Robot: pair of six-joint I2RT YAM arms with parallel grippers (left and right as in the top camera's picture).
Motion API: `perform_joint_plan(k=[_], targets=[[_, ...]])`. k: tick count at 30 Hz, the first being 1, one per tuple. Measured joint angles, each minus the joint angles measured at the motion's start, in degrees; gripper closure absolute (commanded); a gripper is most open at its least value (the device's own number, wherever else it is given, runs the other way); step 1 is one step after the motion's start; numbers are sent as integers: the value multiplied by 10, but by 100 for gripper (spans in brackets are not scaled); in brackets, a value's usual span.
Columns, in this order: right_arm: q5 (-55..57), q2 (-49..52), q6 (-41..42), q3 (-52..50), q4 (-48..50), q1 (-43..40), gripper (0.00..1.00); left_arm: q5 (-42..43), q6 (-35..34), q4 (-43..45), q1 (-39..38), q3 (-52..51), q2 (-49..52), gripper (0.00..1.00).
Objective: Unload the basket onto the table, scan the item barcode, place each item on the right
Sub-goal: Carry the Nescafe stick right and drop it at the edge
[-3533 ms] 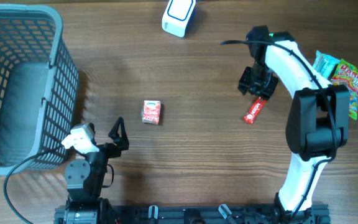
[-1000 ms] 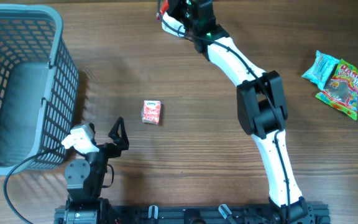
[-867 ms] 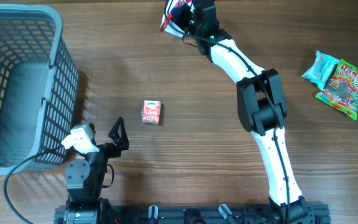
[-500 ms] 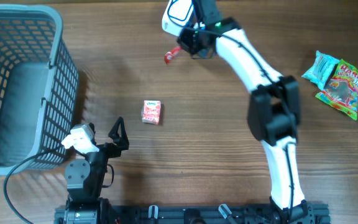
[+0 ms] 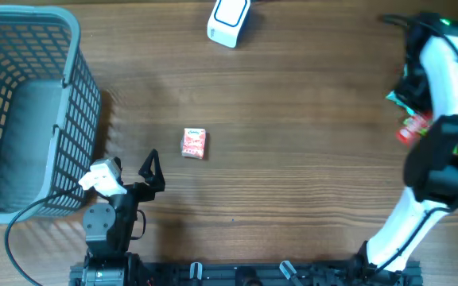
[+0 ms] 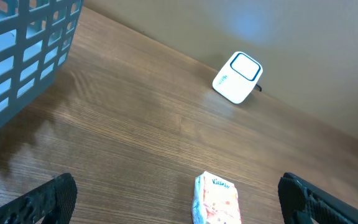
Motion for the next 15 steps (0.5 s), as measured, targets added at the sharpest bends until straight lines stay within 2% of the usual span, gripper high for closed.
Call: perform_joint_plan(k=[3, 6, 9, 10, 11, 15], targets=[[14, 2, -1, -31, 4, -122, 96, 0, 0, 0, 0, 0, 0, 0], [11, 2, 2, -31, 19, -182, 96, 0, 0, 0, 0, 0, 0, 0], [-28, 2, -1, -31, 88, -266, 96, 0, 0, 0, 0, 0, 0, 0], [-59, 2, -12, -32, 124, -289, 79, 0, 0, 0, 0, 0, 0, 0], [-90, 3, -26, -32, 153, -313, 0, 0, 0, 0, 0, 0, 0, 0], [-163, 3, -87, -23, 168, -314, 0, 0, 0, 0, 0, 0, 0, 0]])
